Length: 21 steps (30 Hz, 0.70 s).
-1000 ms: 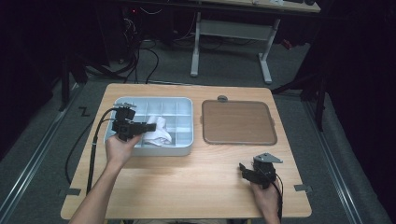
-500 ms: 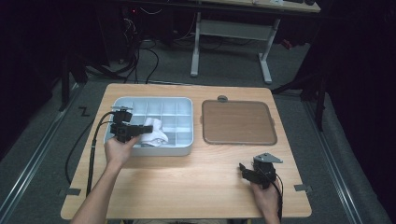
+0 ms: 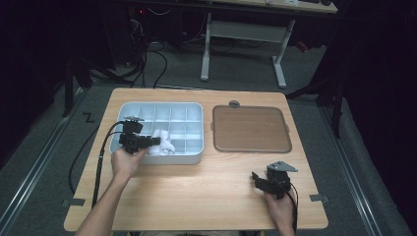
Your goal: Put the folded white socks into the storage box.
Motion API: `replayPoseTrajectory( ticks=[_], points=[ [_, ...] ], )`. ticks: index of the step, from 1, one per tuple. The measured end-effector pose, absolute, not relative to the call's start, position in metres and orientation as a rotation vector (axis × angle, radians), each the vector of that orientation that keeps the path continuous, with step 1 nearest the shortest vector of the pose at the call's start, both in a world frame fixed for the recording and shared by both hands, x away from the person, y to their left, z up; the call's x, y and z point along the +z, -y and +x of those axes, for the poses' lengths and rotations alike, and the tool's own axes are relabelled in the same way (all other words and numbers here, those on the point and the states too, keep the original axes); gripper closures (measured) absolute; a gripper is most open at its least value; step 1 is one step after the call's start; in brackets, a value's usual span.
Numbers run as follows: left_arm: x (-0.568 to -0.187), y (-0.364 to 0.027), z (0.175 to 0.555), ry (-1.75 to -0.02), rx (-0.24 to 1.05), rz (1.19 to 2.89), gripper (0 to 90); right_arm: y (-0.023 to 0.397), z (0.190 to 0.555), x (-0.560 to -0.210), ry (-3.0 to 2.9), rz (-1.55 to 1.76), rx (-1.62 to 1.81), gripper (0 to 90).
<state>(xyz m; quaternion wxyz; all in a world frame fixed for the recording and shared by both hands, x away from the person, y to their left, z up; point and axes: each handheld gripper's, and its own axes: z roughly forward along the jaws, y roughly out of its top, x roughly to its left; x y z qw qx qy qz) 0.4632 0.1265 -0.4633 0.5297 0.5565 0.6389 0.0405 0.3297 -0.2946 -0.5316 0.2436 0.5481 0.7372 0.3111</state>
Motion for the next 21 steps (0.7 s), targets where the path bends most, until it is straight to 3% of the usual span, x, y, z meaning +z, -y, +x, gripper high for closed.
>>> replayPoseTrajectory(
  ticks=[21],
  points=[
    [-0.477,-0.117,0.461,-1.515,0.199,1.452,72.5,0.295,0.330,-0.532,-2.014,1.497,0.850,34.2]
  ],
)
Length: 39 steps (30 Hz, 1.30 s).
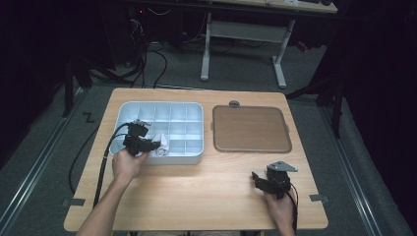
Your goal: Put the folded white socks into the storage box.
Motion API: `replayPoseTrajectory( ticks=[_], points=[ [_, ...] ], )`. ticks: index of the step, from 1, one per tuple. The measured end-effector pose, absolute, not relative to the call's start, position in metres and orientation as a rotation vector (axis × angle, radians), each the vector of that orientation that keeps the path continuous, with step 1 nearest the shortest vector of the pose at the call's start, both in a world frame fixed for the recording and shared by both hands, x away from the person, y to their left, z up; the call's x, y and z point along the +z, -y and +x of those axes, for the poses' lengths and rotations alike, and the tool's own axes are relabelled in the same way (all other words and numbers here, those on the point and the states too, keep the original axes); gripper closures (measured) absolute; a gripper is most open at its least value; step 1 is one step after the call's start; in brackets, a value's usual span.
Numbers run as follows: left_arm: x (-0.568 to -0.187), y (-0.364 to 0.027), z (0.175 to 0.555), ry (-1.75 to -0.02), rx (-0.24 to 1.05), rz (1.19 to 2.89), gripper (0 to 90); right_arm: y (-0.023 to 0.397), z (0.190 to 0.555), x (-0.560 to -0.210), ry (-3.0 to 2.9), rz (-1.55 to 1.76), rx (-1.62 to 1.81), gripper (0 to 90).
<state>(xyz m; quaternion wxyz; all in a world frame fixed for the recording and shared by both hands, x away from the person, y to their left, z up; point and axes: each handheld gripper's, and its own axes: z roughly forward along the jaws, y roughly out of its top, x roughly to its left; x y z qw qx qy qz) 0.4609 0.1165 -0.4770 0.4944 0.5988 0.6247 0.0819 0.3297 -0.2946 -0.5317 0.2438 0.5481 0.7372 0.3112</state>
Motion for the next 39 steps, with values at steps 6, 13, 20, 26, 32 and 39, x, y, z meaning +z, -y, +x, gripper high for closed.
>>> replayPoseTrajectory(
  ticks=[6,13,20,26,32,39],
  points=[
    [-0.478,-0.116,0.461,-1.516,0.211,1.470,72.5,0.295,0.330,-0.532,-2.013,1.497,0.850,34.2],
    [-0.480,-0.113,0.461,-1.519,0.228,1.479,72.6,0.295,0.330,-0.532,-2.014,1.497,0.850,34.2],
    [-0.485,-0.106,0.458,-1.499,0.298,1.553,72.7,0.295,0.330,-0.532,-2.014,1.497,0.850,34.2],
    [-0.495,-0.094,0.458,-1.487,0.369,1.661,73.2,0.295,0.330,-0.532,-2.013,1.498,0.850,34.2],
    [-0.494,-0.095,0.461,-1.520,0.328,1.658,73.1,0.295,0.330,-0.532,-2.012,1.499,0.850,34.2],
    [-0.494,-0.095,0.461,-1.524,0.325,1.668,72.3,0.295,0.330,-0.532,-2.013,1.498,0.850,34.2]
  ],
)
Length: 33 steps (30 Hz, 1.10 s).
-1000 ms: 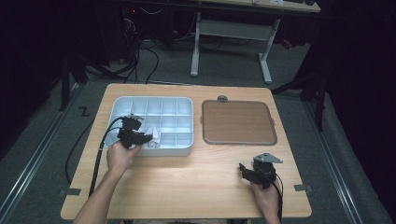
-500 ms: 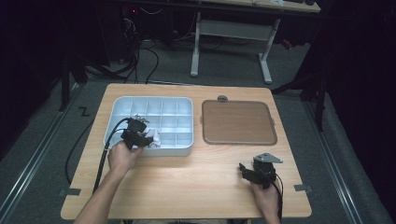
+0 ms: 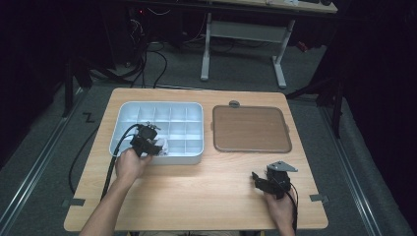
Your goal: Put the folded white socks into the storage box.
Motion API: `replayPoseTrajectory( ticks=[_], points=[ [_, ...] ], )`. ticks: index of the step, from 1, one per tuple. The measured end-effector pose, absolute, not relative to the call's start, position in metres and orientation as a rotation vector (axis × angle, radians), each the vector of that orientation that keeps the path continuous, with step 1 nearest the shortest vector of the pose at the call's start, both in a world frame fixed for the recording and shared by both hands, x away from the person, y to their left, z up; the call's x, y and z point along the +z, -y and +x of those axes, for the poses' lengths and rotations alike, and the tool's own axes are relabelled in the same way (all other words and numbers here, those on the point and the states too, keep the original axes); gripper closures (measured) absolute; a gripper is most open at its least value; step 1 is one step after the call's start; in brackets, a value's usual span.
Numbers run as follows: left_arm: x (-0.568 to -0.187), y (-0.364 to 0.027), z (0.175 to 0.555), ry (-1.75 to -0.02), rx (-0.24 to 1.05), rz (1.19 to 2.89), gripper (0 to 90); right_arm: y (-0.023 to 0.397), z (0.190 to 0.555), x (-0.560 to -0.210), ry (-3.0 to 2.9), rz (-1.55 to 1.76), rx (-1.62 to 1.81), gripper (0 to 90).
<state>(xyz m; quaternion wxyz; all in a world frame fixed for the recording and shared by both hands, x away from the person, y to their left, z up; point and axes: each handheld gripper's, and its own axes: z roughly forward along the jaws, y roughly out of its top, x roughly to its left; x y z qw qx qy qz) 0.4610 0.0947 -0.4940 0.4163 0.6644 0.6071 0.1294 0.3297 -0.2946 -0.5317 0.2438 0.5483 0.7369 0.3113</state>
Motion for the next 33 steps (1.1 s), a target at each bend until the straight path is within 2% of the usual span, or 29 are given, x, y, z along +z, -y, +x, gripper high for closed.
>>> replayPoseTrajectory(
  ticks=[17,33],
  points=[
    [-0.486,-0.098,0.458,-1.499,0.337,1.616,65.3,0.295,0.330,-0.532,-2.014,1.498,0.851,34.2],
    [-0.465,-0.108,0.450,-1.481,0.293,1.512,47.0,0.295,0.330,-0.532,-2.014,1.498,0.851,34.2]
  ],
)
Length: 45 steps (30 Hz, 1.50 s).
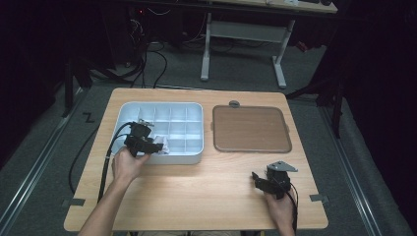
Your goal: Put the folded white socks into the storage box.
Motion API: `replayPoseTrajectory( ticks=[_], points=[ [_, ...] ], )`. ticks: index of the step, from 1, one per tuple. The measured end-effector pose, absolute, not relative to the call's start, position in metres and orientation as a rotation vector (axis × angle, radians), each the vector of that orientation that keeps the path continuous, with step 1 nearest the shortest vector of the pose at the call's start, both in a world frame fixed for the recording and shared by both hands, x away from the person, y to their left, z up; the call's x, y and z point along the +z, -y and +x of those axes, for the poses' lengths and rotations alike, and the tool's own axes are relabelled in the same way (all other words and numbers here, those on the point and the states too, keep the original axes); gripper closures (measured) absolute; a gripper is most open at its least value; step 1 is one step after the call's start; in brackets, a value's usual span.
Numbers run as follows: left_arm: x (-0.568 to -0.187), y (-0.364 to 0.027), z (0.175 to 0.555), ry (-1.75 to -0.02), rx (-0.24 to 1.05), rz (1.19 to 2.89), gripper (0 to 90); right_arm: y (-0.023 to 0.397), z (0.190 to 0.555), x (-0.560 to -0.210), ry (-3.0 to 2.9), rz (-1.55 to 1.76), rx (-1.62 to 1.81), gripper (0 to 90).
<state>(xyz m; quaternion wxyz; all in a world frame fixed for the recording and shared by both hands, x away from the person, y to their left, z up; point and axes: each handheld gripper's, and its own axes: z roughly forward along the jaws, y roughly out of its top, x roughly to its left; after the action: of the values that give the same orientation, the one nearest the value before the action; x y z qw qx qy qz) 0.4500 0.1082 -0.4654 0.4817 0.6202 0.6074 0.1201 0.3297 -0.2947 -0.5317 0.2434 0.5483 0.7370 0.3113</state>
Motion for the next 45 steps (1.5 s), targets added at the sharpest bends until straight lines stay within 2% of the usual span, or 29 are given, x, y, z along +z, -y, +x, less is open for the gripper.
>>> replayPoseTrajectory(
  ticks=[13,18,27,37,45],
  points=[
    [-0.459,-0.096,0.433,-1.430,0.274,1.559,42.0,0.295,0.330,-0.532,-2.013,1.498,0.850,34.2],
    [-0.466,-0.094,0.438,-1.442,0.307,1.586,46.9,0.295,0.330,-0.532,-2.013,1.498,0.850,34.2],
    [-0.478,-0.093,0.447,-1.453,0.391,1.651,64.9,0.295,0.330,-0.532,-2.014,1.498,0.850,34.2],
    [-0.487,-0.090,0.453,-1.464,0.387,1.690,71.1,0.295,0.330,-0.532,-2.013,1.498,0.850,34.2],
    [-0.493,-0.088,0.452,-1.460,0.387,1.693,72.1,0.295,0.330,-0.532,-2.013,1.498,0.850,34.2]
  ],
)
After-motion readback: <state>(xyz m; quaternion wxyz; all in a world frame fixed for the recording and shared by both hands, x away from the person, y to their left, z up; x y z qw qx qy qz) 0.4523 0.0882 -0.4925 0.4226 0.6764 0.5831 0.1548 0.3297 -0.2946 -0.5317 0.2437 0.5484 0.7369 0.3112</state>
